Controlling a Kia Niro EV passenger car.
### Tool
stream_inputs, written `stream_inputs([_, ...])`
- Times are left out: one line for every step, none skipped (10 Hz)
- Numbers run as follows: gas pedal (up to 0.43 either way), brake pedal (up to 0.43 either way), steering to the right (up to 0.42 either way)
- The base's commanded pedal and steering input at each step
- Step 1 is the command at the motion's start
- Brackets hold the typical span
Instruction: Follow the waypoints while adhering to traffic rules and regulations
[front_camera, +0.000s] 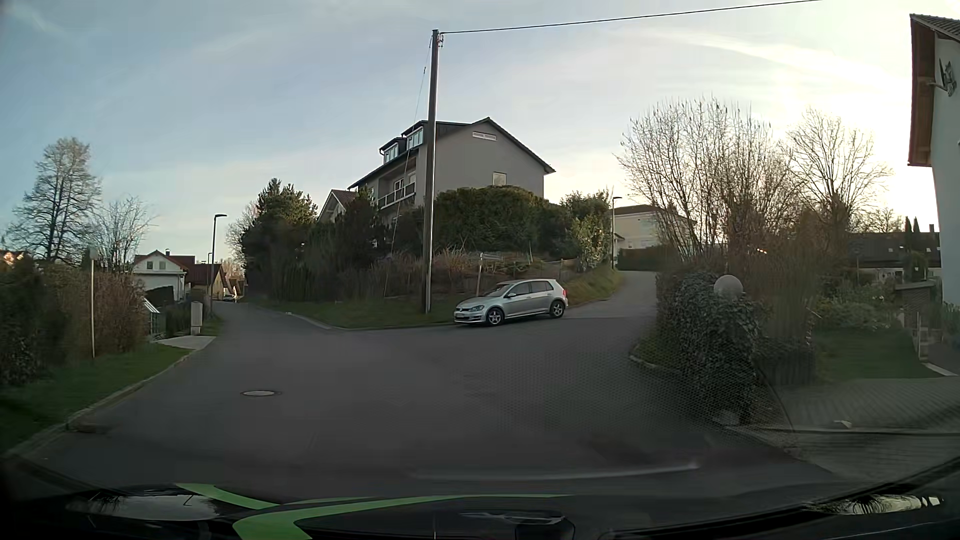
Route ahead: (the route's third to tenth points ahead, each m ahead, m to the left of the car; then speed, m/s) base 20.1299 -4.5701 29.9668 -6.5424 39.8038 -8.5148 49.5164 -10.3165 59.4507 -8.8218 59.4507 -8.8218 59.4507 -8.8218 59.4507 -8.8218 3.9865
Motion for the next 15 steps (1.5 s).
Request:
stream_inputs([0.059, 0.000, -0.007])
stream_inputs([0.059, 0.000, -0.007])
stream_inputs([0.059, 0.000, -0.007])
stream_inputs([0.059, 0.000, -0.007])
stream_inputs([0.059, 0.000, -0.007])
stream_inputs([0.059, 0.000, -0.007])
stream_inputs([0.059, 0.000, -0.007])
stream_inputs([0.059, 0.000, -0.007])
stream_inputs([0.059, 0.000, -0.007])
stream_inputs([0.059, 0.000, -0.007])
stream_inputs([0.059, 0.000, -0.006])
stream_inputs([0.059, 0.000, -0.006])
stream_inputs([0.059, 0.000, -0.002])
stream_inputs([0.059, 0.000, 0.004])
stream_inputs([0.059, 0.000, 0.013])
